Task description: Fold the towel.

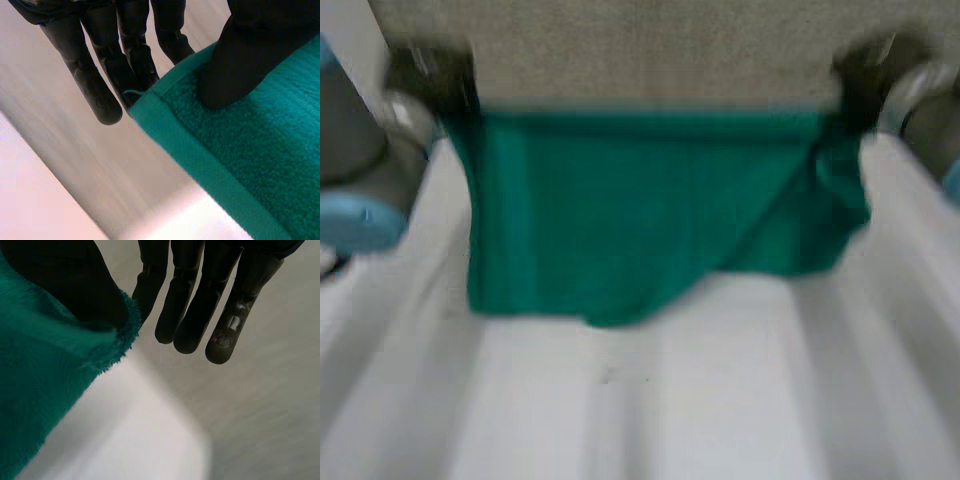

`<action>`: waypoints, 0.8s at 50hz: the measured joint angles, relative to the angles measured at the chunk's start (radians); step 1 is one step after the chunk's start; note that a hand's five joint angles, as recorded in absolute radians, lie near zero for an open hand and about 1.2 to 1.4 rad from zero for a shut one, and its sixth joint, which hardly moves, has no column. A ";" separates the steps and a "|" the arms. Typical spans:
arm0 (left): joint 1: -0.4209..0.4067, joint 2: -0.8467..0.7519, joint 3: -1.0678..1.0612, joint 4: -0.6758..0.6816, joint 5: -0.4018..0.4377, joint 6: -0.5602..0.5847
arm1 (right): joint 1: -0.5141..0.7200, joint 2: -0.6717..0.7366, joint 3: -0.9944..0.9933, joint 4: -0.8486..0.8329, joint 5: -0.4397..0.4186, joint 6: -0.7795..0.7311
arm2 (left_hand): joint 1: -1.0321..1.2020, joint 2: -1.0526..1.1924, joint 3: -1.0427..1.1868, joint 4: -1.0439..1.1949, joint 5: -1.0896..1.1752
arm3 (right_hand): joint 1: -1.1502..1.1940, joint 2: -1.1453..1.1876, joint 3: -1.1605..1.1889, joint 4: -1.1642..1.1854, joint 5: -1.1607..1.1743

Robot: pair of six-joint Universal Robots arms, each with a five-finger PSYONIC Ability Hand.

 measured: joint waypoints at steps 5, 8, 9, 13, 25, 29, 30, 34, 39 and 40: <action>-0.008 0.076 0.130 0.276 -0.038 0.002 | -0.001 -0.063 -0.134 -0.226 0.021 0.123 | 0.000 0.000 0.000 0.000 0.000 | 0.000 0.000 0.000 0.000 0.000; -0.011 0.126 0.112 0.398 -0.056 -0.001 | -0.003 -0.148 -0.081 -0.347 0.017 0.165 | 0.000 0.000 0.000 0.000 0.000 | 0.000 0.000 0.000 0.000 0.000; -0.012 0.136 0.095 0.414 -0.058 -0.003 | -0.003 -0.166 -0.058 -0.362 0.014 0.168 | 0.000 0.000 0.000 0.000 0.000 | 0.000 0.000 0.000 0.000 0.000; -0.010 0.160 -0.003 0.431 -0.062 -0.014 | -0.002 -0.225 0.089 -0.394 -0.012 0.172 | 0.000 0.000 0.000 0.000 0.000 | 0.000 0.000 0.000 0.000 0.000; 0.003 0.120 -0.433 0.410 -0.015 -0.070 | 0.000 -0.161 0.518 -0.383 -0.111 0.163 | 0.000 0.002 0.002 0.000 0.000 | 0.000 0.000 0.000 0.000 0.005; 0.002 0.047 -0.510 0.412 -0.002 -0.074 | 0.001 -0.031 0.557 -0.377 -0.117 0.165 | 0.000 0.002 0.002 0.000 0.000 | 0.000 0.000 0.000 0.000 0.005; 0.001 0.023 -0.527 0.412 0.000 -0.074 | 0.001 0.002 0.562 -0.375 -0.118 0.165 | 0.000 0.002 0.002 0.000 0.000 | 0.000 0.000 0.000 0.000 0.005; -0.001 -0.027 -0.557 0.409 0.001 -0.073 | 0.002 0.113 0.570 -0.365 -0.115 0.168 | 0.000 0.002 0.002 0.000 0.000 | 0.000 0.000 0.000 0.000 0.005; -0.002 -0.049 -0.592 0.406 0.000 -0.067 | 0.000 0.160 0.588 -0.342 -0.112 0.172 | 0.000 0.002 0.002 0.000 0.000 | -0.062 -0.103 -0.106 -0.111 -0.080; -0.001 -0.048 -0.598 0.406 0.000 -0.066 | -0.001 0.156 0.594 -0.339 -0.112 0.174 | 0.000 0.002 0.002 0.000 0.000 | -0.154 -0.210 -0.216 -0.220 -0.176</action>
